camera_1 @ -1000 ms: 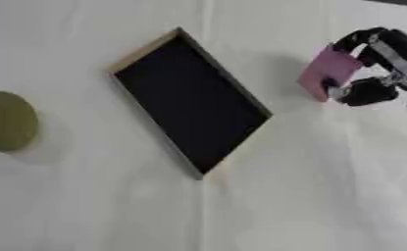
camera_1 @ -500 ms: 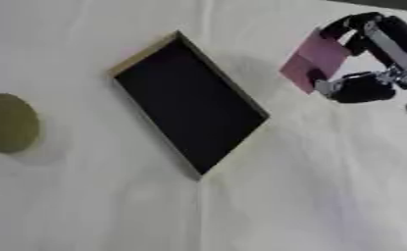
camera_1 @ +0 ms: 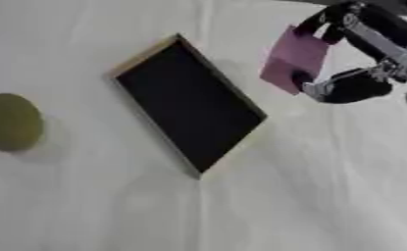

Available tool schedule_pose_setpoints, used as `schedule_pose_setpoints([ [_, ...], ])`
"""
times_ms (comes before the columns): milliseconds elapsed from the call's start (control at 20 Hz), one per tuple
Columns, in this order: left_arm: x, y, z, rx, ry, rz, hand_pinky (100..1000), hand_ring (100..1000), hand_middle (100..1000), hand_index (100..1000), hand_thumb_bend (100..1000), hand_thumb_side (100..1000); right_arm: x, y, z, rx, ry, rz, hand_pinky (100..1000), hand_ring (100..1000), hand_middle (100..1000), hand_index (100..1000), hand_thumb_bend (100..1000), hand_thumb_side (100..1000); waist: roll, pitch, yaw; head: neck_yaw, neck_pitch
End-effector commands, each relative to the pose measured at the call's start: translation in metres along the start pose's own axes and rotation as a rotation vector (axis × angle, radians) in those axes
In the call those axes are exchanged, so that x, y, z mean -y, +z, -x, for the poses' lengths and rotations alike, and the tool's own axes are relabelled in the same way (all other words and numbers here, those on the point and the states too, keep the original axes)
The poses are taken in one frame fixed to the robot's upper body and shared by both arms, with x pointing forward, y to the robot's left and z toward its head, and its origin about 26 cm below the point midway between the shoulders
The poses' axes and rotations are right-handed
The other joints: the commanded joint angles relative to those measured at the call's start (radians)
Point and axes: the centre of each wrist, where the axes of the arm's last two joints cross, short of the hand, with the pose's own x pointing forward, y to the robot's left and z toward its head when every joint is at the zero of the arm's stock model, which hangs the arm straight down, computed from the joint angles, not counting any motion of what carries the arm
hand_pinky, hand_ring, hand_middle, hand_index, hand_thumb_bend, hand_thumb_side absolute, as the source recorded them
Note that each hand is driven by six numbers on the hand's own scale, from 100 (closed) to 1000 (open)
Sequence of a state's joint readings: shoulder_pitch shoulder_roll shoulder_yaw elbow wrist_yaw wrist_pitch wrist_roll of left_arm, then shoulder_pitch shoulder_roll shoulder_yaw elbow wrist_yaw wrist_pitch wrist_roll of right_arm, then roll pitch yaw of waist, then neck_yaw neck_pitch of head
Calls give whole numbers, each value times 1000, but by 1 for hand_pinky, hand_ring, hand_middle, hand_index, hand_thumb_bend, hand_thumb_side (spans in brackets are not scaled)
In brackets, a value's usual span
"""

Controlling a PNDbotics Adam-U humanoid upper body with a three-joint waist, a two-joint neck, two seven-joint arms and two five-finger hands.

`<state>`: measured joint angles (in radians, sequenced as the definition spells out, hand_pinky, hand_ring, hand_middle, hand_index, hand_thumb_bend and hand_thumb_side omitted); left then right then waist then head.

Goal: Pick up objects on the table and place them in the box.

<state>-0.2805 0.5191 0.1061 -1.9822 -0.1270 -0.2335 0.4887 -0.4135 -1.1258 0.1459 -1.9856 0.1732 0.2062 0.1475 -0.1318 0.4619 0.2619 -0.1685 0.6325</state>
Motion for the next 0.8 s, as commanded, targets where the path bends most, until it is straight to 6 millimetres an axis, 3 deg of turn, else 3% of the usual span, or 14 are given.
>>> schedule_pose_setpoints([
  [50, -1, -7, -6, 36, 3, 18, 868, 802, 771, 846, 100, 695, 9, -3, -10, 57, 82, -52, 728, 455, 480, 748, 161, 100, 4, -30, 5, -12, 5],
  [650, 4, -9, -8, 38, 33, 37, 870, 803, 772, 846, 100, 703, 0, -26, -42, 117, 123, -154, 730, 468, 491, 752, 156, 100, -7, -31, 34, -33, 7],
  [800, 4, -9, -8, 37, 36, 36, 870, 803, 772, 845, 100, 707, -3, -30, -47, 133, 122, -173, 733, 471, 495, 753, 136, 146, -9, -28, 38, -35, 9],
])
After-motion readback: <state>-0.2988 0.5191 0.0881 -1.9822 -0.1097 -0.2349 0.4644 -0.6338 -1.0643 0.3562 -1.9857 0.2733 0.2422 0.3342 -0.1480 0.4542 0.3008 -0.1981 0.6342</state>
